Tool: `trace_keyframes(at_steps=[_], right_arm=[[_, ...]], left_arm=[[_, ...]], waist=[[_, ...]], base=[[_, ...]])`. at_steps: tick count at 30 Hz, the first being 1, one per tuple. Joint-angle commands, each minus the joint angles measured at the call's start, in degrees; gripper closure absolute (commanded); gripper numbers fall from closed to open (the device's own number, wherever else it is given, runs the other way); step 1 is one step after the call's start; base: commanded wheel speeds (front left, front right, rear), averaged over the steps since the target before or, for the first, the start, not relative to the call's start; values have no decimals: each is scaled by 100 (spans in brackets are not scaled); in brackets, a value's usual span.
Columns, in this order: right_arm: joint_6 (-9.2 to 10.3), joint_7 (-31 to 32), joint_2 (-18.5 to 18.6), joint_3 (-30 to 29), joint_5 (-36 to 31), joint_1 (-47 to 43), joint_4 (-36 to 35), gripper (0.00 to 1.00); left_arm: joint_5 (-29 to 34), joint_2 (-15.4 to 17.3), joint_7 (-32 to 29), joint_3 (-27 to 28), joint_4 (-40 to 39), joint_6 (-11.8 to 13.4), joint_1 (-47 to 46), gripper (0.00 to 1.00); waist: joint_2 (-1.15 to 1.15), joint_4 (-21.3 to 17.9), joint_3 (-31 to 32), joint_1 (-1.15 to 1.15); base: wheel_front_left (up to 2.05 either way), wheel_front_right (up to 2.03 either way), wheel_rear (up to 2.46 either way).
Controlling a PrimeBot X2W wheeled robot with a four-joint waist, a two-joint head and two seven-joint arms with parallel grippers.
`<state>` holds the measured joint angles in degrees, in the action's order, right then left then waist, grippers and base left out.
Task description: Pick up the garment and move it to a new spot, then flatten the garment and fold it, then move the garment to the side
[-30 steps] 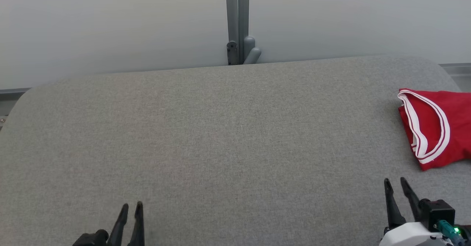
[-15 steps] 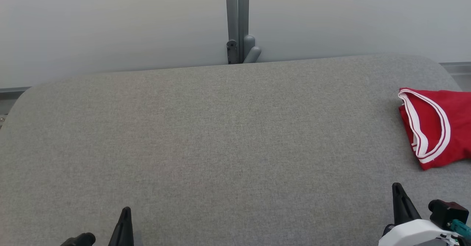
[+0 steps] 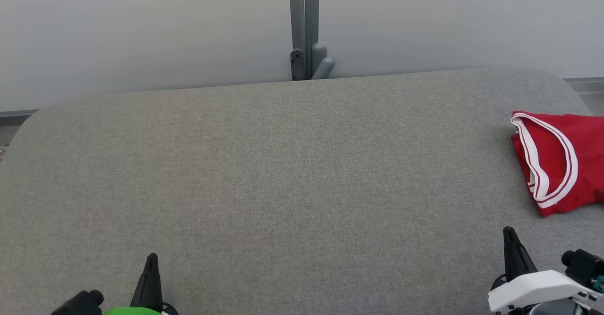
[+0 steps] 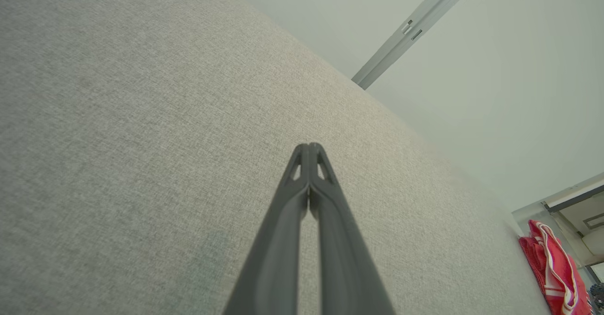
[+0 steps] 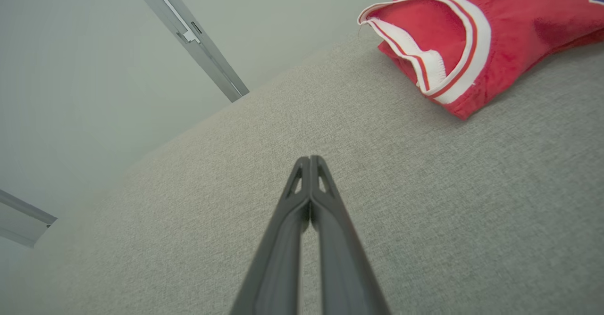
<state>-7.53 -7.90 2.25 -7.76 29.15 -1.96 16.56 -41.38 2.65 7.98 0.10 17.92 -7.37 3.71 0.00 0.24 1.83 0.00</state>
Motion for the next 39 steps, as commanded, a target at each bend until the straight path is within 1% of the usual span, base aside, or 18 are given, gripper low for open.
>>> trace_keyframes(at_steps=[1, 20, 39], right_arm=[[2, 37, 41, 8, 225, 154, -103, 100], [3, 407, 52, 59, 1898, 323, -179, 100], [4, 720, 60, 101, 3279, 462, -240, 100]], left_arm=[[-200, 39, -47, 48, -104, -5, -181, 100], [-1562, 54, -437, 212, -218, -9, -395, 100], [-2666, 61, -757, 351, -301, -12, -562, 100]], waist=[[0, 0, -2, 0], [0, -5, -41, 0], [0, -10, -79, 0]], base=[[0, 0, 0], [0, 0, 0], [0, 0, 0]])
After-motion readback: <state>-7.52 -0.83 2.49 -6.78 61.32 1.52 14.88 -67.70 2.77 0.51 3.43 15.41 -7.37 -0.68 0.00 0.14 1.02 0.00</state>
